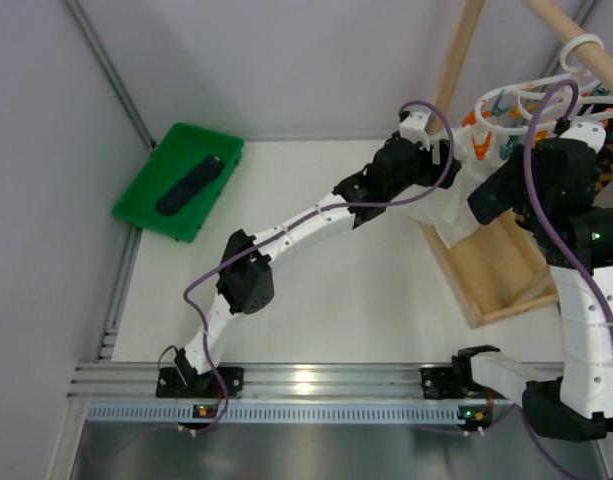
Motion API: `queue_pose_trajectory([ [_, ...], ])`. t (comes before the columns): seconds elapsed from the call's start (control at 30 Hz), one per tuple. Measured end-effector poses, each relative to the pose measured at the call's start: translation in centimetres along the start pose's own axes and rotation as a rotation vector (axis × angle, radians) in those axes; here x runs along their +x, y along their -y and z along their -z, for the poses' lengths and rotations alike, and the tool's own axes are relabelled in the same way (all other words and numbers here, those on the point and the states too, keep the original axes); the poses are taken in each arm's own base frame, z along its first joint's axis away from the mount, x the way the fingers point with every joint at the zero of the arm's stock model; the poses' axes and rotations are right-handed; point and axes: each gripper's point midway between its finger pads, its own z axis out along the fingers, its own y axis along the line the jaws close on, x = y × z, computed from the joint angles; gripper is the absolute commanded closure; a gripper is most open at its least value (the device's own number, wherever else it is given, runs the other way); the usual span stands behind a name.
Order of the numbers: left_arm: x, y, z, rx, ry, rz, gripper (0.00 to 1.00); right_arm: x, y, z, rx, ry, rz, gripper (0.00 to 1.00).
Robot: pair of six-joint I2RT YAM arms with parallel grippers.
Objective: Remove the socks clipped to the hanger
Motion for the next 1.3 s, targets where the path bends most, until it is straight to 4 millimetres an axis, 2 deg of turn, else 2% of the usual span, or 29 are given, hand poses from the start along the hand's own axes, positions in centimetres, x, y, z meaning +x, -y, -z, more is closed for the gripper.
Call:
queue_pose_trajectory([
  [0.3,0.0,-0.3,0.0,0.024,-0.012,-0.007,0.15,0.8,-0.8,-2.9,0.023,0.027,0.003,0.25],
  [0.57,3.0,-1.3,0.1,0.031,-0.089,-0.028,0.15,2.6,-1.8,-5.5,-0.011,0.087,0.013,0.25],
  [0.83,2.4,-1.0,0.5,0.058,-0.092,-0.042,0.15,1.0,-2.0,-7.0,-0.033,0.175,0.004,0.27],
  [0.93,2.0,-0.6,1.0,0.080,-0.100,-0.052,0.16,0.3,-1.8,-7.3,-0.037,0.198,0.002,0.39],
  [0.97,1.9,-0.4,1.3,0.088,-0.105,-0.055,0.16,0.2,-1.8,-7.3,-0.039,0.202,-0.001,0.51],
  [1.03,2.0,-0.2,2.0,0.101,-0.120,-0.068,0.16,-0.1,-2.0,-7.3,-0.053,0.212,-0.003,0.63],
  [1.07,2.1,-0.3,2.4,0.103,-0.129,-0.073,0.17,-0.1,-2.2,-7.4,-0.062,0.214,-0.005,0.72],
  [1.17,2.3,-0.4,3.8,0.104,-0.155,-0.085,0.20,0.0,-2.9,-7.6,-0.099,0.216,-0.009,0.87],
  [1.3,2.6,0.0,5.6,0.107,-0.177,-0.117,0.19,0.6,-4.0,-7.6,-0.159,0.199,-0.015,0.96],
])
